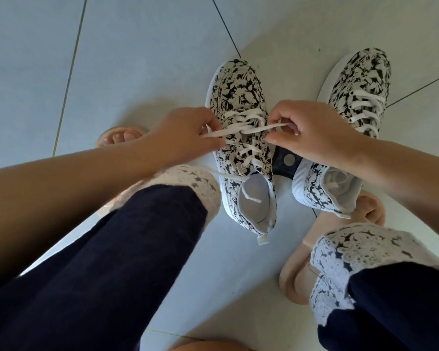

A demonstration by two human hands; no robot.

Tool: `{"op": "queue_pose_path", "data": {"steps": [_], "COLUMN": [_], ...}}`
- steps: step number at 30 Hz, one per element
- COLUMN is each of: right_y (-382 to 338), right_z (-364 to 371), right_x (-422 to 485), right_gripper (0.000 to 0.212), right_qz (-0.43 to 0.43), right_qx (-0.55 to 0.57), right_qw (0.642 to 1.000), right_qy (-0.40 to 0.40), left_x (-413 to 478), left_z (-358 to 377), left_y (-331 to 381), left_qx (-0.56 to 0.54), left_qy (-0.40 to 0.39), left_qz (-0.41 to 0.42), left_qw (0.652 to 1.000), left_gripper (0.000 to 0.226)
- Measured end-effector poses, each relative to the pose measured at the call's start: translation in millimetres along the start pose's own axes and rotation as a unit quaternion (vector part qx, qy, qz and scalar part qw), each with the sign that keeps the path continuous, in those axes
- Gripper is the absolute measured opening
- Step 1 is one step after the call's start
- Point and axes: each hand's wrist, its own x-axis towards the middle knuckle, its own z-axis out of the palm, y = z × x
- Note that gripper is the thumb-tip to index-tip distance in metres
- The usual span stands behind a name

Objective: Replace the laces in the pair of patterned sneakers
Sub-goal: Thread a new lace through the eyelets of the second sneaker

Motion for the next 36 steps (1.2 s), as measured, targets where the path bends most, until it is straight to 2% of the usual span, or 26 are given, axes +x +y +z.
{"op": "queue_pose_path", "data": {"steps": [2,4,6,9,11,16,20,23,31,33,36], "right_y": [0.9,0.5,0.1,-3.2,-1.6,18.4,20.6,19.2,25.9,21.6,11.1], "right_z": [3.7,3.8,2.1,0.5,-1.1,-6.8,-5.3,-8.1,-7.1,-5.7,-4.0], "right_x": [1.1,2.4,2.6,-1.0,-3.6,-13.5,-13.3,-12.9,-12.9,-11.5,-7.5], "right_gripper": [0.019,0.022,0.024,0.021,0.018,0.021,0.026,0.035,0.025,0.024,0.021], "right_qz": [0.005,0.008,0.011,0.009,0.024,0.106,0.152,0.159,0.168,0.163,0.171], "right_qx": [-0.029,-0.048,-0.019,0.065,0.137,0.334,0.439,0.472,0.446,0.404,0.239], "right_qw": [1.000,0.999,1.000,0.998,0.990,0.936,0.886,0.867,0.879,0.900,0.956], "right_qy": [0.008,0.006,0.011,0.020,0.007,-0.026,0.003,0.025,0.026,0.020,0.007], "left_x": [3.4,6.5,8.4,1.5,-4.4,-8.9,-10.4,-9.3,-11.9,-9.8,-9.0], "left_z": [1.6,1.7,1.6,1.2,0.6,-7.2,-10.9,-9.9,-9.1,-8.3,-7.4], "left_y": [3.4,6.7,7.2,5.4,3.4,-16.6,-24.2,-19.0,-17.7,-19.3,-13.7], "left_qx": [0.045,0.060,0.047,-0.048,-0.131,-0.280,-0.312,-0.321,-0.315,-0.261,-0.158], "left_qy": [0.005,0.016,0.031,0.049,0.033,-0.007,-0.004,-0.009,0.001,0.005,-0.037], "left_qz": [0.013,0.016,0.016,0.041,0.064,-0.002,-0.009,-0.013,-0.045,-0.055,-0.051], "left_qw": [0.999,0.998,0.998,0.997,0.989,0.960,0.950,0.947,0.948,0.964,0.985], "left_gripper": [0.026,0.028,0.029,0.021,0.016,0.018,0.020,0.022,0.022,0.026,0.028]}}
